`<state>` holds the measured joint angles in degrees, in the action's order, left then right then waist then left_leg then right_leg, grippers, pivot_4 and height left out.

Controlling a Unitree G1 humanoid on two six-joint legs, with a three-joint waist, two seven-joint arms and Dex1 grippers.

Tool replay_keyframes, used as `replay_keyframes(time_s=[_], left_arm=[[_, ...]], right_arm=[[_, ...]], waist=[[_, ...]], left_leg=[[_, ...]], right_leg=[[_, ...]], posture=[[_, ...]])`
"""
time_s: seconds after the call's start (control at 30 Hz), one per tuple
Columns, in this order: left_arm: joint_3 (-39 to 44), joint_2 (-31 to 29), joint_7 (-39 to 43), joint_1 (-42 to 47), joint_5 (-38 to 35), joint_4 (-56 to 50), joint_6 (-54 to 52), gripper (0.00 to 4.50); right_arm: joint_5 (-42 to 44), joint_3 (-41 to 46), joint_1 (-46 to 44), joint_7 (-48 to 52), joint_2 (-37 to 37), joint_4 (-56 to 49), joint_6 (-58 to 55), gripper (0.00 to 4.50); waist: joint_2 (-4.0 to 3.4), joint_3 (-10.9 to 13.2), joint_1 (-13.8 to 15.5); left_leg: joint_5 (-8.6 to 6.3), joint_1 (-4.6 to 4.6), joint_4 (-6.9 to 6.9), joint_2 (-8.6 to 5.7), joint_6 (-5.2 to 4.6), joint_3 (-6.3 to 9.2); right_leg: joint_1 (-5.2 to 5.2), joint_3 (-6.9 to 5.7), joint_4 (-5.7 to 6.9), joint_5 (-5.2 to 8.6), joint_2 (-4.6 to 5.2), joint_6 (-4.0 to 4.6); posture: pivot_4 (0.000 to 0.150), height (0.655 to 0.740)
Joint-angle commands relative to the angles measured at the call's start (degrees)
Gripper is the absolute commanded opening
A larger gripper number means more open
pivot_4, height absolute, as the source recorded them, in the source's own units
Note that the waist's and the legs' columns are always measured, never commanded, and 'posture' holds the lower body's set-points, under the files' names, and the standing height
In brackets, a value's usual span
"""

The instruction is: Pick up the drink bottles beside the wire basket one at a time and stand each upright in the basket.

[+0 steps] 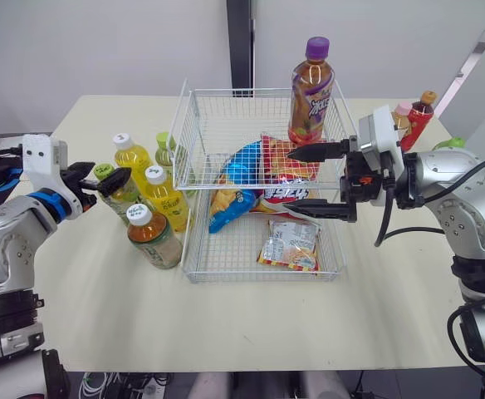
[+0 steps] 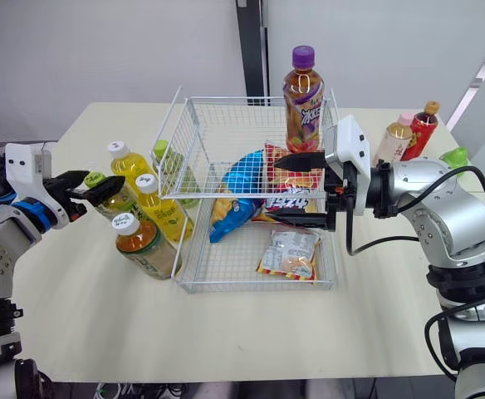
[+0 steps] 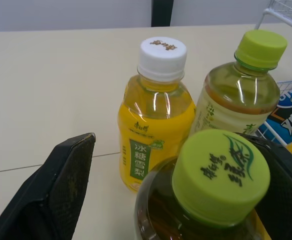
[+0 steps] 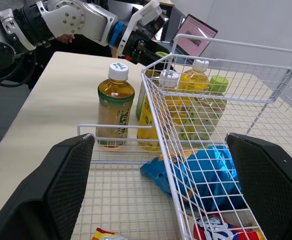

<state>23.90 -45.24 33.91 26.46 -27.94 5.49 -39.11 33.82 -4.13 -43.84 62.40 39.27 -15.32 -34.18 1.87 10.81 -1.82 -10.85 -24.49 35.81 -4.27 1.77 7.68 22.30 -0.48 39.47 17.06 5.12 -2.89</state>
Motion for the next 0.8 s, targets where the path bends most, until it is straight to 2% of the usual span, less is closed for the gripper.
replay_keyframes(time_s=[0.03,0.37,0.57,0.8], left_arm=[[-0.1,-0.9,1.0,1.1,0.5,-0.1,2.5,4.47],[-0.9,-0.9,2.2,0.3,0.9,-0.1,1.6,1.46],[1.9,-2.0,2.5,-0.7,-1.5,-2.8,-0.1,1.39],[7.4,-11.9,7.6,2.1,-9.7,-9.0,-10.5,1.39]], right_arm=[[0.1,0.7,-0.8,-0.2,-0.2,-1.3,0.4,4.5],[0.1,0.8,-0.8,-0.7,-0.5,-1.6,0.1,4.5],[0.2,1.1,-0.7,-1.0,-0.4,-1.9,0.1,4.5],[0.1,2.8,-0.1,-1.4,1.8,-2.1,-0.1,4.5]], waist=[[0.0,0.0,0.0],[0.0,0.0,-0.1],[0.0,0.0,-0.1],[0.03,0.0,-0.1]], left_leg=[[0.0,0.0,0.0,0.0,0.0,0.0],[0.0,0.0,0.0,0.01,0.0,0.0],[0.0,0.01,0.0,0.01,0.0,0.0],[0.0,-0.1,-0.02,0.05,0.0,0.08]], right_leg=[[0.0,0.01,0.0,0.0,0.0,0.0],[0.0,0.0,0.01,0.0,0.0,0.0],[0.01,0.01,0.01,0.0,0.0,0.0],[0.07,-0.05,-0.03,0.01,0.0,0.01]], posture=[[0.15,0.74],[0.15,0.74],[0.15,0.74],[0.15,0.74]])
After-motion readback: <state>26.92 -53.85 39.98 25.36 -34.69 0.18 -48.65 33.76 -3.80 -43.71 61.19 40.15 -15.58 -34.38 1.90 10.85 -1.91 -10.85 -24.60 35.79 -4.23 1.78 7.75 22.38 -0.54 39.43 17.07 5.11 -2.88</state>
